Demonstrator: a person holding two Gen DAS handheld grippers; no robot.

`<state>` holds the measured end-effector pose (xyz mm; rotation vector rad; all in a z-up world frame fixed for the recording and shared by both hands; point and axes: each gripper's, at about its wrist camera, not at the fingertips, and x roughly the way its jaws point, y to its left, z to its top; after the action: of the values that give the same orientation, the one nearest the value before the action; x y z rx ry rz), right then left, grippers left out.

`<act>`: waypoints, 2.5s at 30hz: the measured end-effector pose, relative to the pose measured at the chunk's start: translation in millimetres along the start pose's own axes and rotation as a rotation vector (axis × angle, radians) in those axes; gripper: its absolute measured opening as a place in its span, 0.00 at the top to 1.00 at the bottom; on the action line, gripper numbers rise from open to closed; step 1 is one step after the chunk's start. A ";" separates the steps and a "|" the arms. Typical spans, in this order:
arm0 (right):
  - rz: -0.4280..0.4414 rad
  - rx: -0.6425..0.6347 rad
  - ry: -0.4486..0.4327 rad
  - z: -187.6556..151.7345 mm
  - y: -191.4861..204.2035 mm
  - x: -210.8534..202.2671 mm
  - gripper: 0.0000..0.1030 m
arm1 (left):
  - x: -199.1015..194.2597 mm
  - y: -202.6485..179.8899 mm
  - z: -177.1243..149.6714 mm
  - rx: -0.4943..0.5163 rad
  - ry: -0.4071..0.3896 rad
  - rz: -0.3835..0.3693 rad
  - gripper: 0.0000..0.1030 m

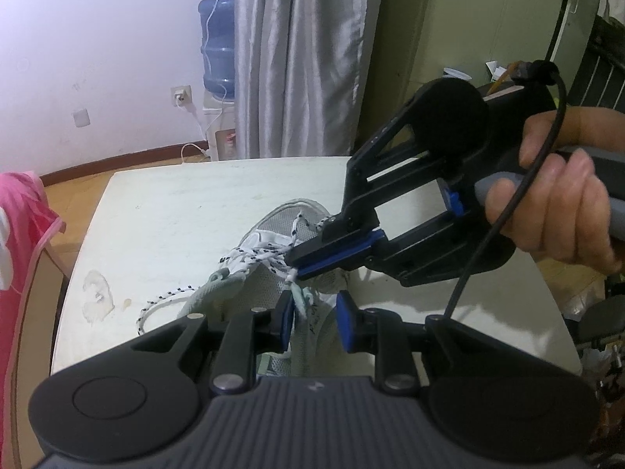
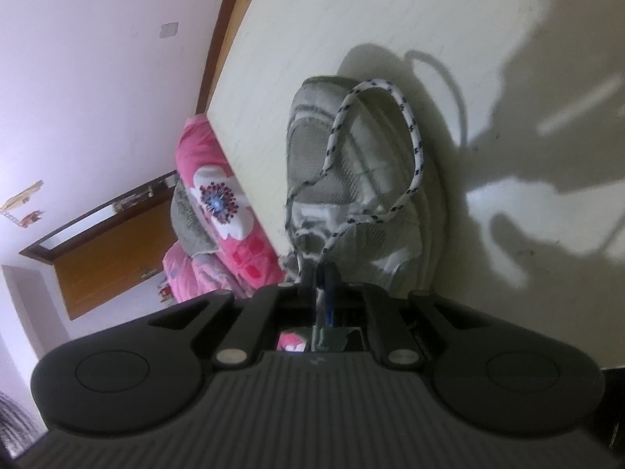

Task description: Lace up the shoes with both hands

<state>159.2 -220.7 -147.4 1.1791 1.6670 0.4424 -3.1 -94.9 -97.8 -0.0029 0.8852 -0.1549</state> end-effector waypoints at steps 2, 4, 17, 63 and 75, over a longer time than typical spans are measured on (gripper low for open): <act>-0.003 0.001 0.008 1.2 2.2 1.9 0.97 | 3.0 8.9 7.1 0.006 0.003 -0.005 0.77; -0.007 0.002 0.017 2.4 4.4 3.8 0.97 | 3.3 9.6 8.2 0.012 0.001 -0.005 0.77; -0.056 -0.001 0.094 9.0 14.6 6.8 0.94 | 7.5 5.5 10.0 0.081 0.000 0.011 0.77; 0.010 0.041 0.173 17.5 -5.0 8.2 0.97 | 0.0 12.8 16.6 0.131 0.027 0.002 0.74; 0.004 0.117 0.207 28.3 -6.3 7.3 0.94 | 3.1 7.7 19.3 0.097 0.035 -0.017 0.74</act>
<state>180.6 -224.1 -167.9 1.2565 1.8900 0.4886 14.7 -88.9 -88.4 0.0830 0.9118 -0.2144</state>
